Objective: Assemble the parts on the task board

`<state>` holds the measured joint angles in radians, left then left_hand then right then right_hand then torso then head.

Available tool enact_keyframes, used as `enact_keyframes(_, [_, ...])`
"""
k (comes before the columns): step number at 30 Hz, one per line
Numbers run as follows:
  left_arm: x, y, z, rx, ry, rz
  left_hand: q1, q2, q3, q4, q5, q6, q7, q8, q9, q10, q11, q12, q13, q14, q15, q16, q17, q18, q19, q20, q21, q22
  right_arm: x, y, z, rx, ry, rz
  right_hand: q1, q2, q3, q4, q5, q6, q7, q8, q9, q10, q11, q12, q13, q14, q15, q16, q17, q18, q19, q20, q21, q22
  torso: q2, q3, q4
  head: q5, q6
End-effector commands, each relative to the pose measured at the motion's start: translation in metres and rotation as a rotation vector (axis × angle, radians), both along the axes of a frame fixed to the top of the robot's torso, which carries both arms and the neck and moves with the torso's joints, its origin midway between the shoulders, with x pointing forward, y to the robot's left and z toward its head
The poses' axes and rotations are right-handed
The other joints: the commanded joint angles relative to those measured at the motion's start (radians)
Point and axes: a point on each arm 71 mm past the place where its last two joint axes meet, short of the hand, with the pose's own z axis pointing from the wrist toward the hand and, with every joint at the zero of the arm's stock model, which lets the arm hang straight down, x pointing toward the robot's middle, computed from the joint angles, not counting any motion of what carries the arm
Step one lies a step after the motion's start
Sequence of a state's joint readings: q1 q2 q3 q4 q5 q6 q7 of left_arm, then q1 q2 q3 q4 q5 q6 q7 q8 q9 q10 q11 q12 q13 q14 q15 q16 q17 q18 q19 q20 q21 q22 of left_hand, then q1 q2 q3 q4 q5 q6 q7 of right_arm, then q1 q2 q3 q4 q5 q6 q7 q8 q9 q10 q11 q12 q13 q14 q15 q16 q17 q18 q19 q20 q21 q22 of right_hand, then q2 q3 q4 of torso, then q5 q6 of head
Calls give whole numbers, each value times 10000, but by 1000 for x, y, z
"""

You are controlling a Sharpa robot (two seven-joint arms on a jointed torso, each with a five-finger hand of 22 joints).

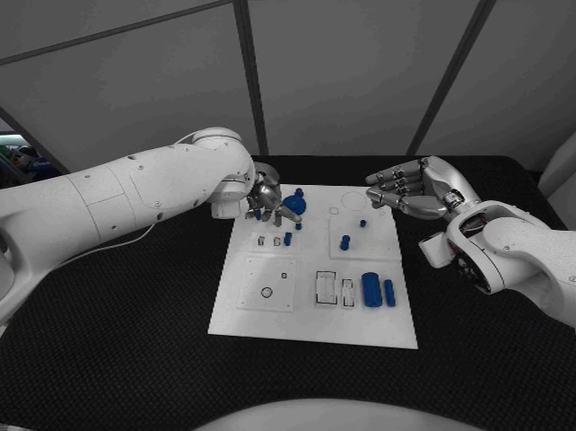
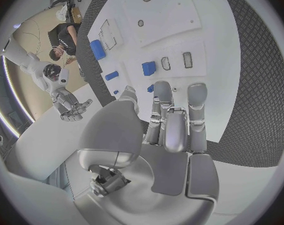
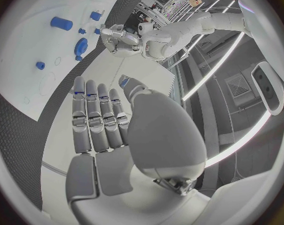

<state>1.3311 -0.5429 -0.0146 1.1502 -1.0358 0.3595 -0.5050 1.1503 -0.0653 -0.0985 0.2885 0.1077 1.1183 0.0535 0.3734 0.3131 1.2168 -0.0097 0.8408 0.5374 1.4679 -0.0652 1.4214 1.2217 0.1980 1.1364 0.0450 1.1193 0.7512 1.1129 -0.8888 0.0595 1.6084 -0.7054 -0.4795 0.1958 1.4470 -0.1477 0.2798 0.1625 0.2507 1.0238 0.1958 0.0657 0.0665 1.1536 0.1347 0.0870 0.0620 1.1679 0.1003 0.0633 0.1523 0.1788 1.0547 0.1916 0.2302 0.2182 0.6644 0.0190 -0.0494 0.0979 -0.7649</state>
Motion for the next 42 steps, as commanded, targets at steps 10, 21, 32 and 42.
enact_keyframes(10, [-1, -6, -5, 830, 381, -425, 55, 130, -105, 0, 85, -161, 17, 70, 97, -39, -49, 36, -19, 244, -63, -42, -66, -428, -13, -10, -50, -71, 1, 3, 2, 128, -24, -88, -126, 6, -100, -43, 56, -150, 47, -35, -4, -93, 88, -118, -11, -145, 32, -17, -154, 22, 20, 107, -147, -107, 3, -12, 13, -45, -97])
enact_keyframes(21, [-3, -14, -7, 864, 545, -693, 183, 226, -136, -30, 116, -255, 23, 142, 255, -63, -42, 37, -34, 225, -55, -68, -111, -423, -55, -5, -74, -91, 2, 5, 1, 101, 66, -130, -135, 20, -106, -47, 66, -159, 59, -31, -2, -106, 97, -129, -10, -147, 37, -12, -184, 23, 30, 114, -170, -128, 5, -21, 16, -62, -136])
enact_keyframes(32, [-4, -18, -12, 945, 724, -817, 379, 335, -142, -66, 155, -369, 36, 217, 431, -101, -30, 38, -51, 199, -45, -101, -169, -414, -108, 5, -107, -120, 2, 7, 0, 48, 187, -117, -159, 45, -116, -43, 101, -159, 76, -24, 2, -107, 106, -135, -6, -132, 39, -2, -221, 28, 55, 120, -194, -154, 13, -16, 13, -63, -171])
enact_keyframes(42, [-5, -22, -14, 967, 814, -901, 507, 436, -135, -88, 168, -424, 36, 276, 555, -107, -30, 51, -59, 196, -42, -102, -167, -414, -116, 9, -103, -97, 3, 8, -1, 37, 240, -89, -161, 51, -116, -43, 107, -159, 81, -23, 2, -107, 107, -136, -6, -130, 39, -1, -227, 28, 60, 121, -198, -158, 15, -9, 5, -58, -195])
